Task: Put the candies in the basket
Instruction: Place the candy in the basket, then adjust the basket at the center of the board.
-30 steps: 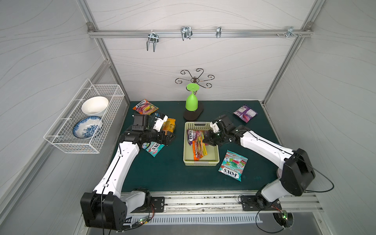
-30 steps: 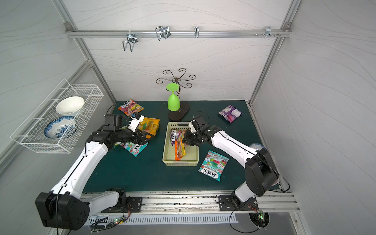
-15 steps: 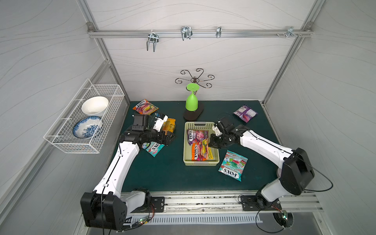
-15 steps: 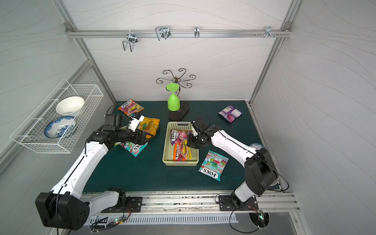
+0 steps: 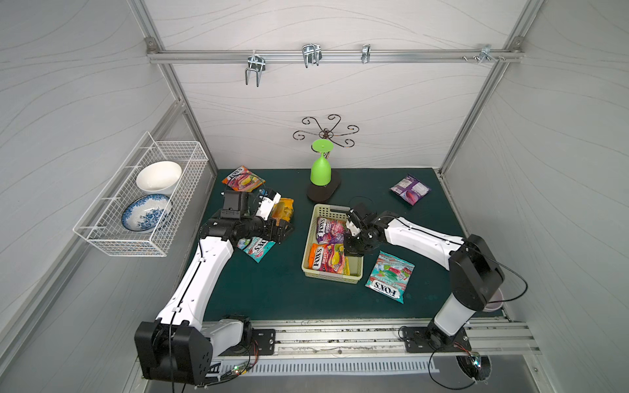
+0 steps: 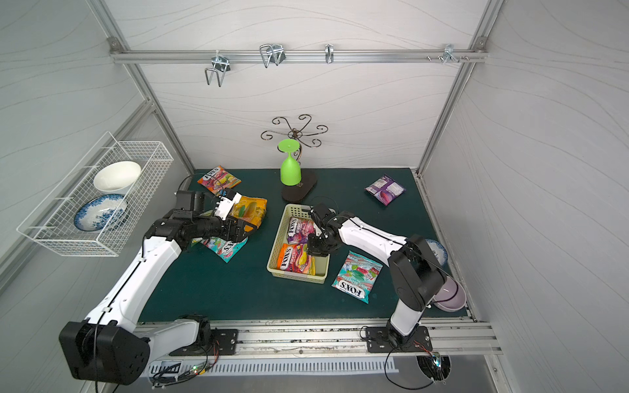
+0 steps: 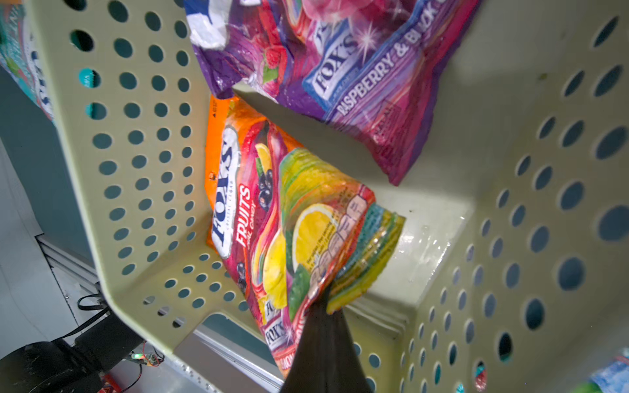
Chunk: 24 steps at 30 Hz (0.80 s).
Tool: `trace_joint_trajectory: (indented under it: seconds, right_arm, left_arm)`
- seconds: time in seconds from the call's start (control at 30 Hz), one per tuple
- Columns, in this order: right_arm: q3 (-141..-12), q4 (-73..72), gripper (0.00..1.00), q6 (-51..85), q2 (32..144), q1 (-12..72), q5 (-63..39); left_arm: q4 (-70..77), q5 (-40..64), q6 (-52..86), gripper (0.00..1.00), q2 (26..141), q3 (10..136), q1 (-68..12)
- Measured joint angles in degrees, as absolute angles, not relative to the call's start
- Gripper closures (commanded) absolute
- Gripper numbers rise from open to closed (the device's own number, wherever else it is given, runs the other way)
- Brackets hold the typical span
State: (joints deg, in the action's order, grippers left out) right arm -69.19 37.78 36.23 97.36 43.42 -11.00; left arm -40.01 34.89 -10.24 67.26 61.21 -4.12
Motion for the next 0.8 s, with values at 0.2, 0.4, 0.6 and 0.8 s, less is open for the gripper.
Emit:
trace_joint_trajectory:
  seconds: [0.2, 0.4, 0.6, 0.8]
  right_arm:
    - [-70.74, 39.99, 0.73, 35.38, 97.86, 43.42, -10.22]
    - [-73.41, 43.11, 0.67, 34.06, 94.85, 43.51, -8.10]
    - [-76.51, 46.61, 0.58, 32.49, 90.45, 43.09, -3.66]
    - [-74.72, 48.73, 0.50, 31.03, 88.51, 40.18, 1.04]
  left_arm:
    - [-40.01, 34.87, -10.24, 0.07, 67.26, 61.19, -4.12]
    - [-39.97, 34.94, -10.24, 0.06, 67.26, 61.14, -4.12]
    - [-39.97, 34.92, -10.24, 0.06, 67.37, 61.12, -4.12]
    - [-39.57, 34.87, -10.24, 0.06, 67.83, 60.82, -4.12]
